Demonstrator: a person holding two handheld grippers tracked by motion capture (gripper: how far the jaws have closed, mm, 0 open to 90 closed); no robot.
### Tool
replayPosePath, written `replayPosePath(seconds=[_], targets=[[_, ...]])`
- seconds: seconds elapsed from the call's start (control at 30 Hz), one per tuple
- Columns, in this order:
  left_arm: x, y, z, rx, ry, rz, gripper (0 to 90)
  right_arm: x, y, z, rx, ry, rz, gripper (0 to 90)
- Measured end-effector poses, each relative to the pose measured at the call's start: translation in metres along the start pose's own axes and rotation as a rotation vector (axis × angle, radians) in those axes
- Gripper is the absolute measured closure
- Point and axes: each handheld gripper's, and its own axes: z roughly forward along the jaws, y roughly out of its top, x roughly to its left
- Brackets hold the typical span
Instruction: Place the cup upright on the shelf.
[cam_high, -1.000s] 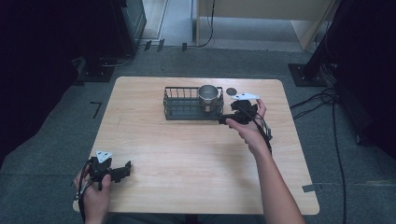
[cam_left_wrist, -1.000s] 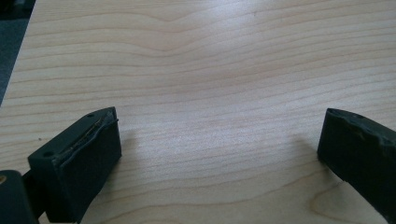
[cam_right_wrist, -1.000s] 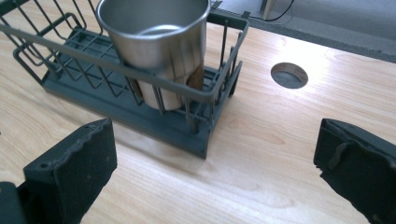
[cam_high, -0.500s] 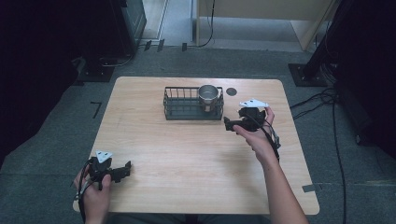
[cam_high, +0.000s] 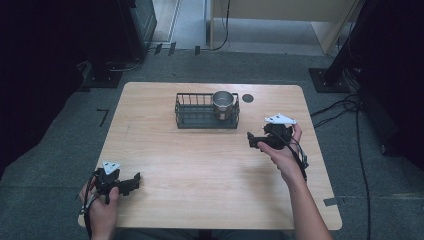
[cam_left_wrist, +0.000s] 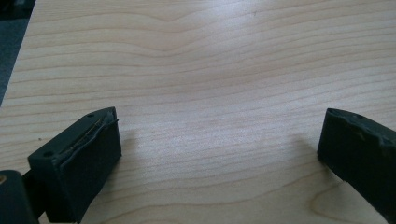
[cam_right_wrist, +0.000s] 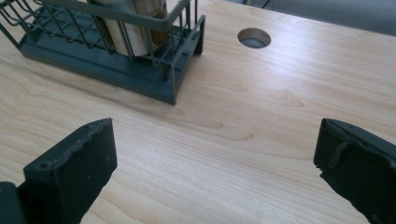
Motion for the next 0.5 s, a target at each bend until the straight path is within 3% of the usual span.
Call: replayPosePath(seconds=[0.5], targets=[[0.0, 0.0, 0.0, -0.002, 0.0, 0.0, 0.0, -0.024, -0.031, -0.014, 0.011, -0.039, 0.048, 0.0]])
